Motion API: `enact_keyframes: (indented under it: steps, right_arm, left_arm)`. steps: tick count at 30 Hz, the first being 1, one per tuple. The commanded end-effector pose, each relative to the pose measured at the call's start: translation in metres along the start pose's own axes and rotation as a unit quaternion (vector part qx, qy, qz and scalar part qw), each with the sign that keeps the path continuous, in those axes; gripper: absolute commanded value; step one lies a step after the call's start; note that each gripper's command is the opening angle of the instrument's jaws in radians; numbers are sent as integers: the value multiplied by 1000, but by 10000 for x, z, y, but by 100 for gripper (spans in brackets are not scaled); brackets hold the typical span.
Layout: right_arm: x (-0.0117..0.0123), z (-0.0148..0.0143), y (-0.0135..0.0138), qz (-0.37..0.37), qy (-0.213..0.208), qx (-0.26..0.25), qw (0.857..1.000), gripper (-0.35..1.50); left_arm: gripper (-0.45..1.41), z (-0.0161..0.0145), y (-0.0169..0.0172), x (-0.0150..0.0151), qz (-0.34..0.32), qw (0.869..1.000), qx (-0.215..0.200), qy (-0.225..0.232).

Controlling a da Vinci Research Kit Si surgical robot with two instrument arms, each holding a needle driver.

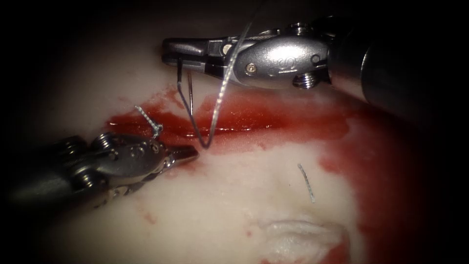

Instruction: Wound Closure

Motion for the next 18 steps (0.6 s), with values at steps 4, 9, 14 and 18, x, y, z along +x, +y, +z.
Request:
enact_keyframes:
  steps: [4, 9, 14, 18]
  right_arm:
    - [0, 8, 16, -10, 0, -4, 1000, -35]
    - [0, 8, 17, -9, 0, -4, 1000, -35]
    - [-2, 9, 12, -13, 2, -4, 1000, -35]
    - [-3, 9, 7, -16, 0, 1, 1000, -35]
  left_arm:
    - [-45, 2, 3, -13, 1, 1000, -1, -3]
    - [-45, 2, 3, -13, 1, 1000, -1, -3]
    - [-45, 2, 3, -12, 1, 1000, -1, -3]
    - [-45, 2, 3, -12, 1, 1000, -1, -3]
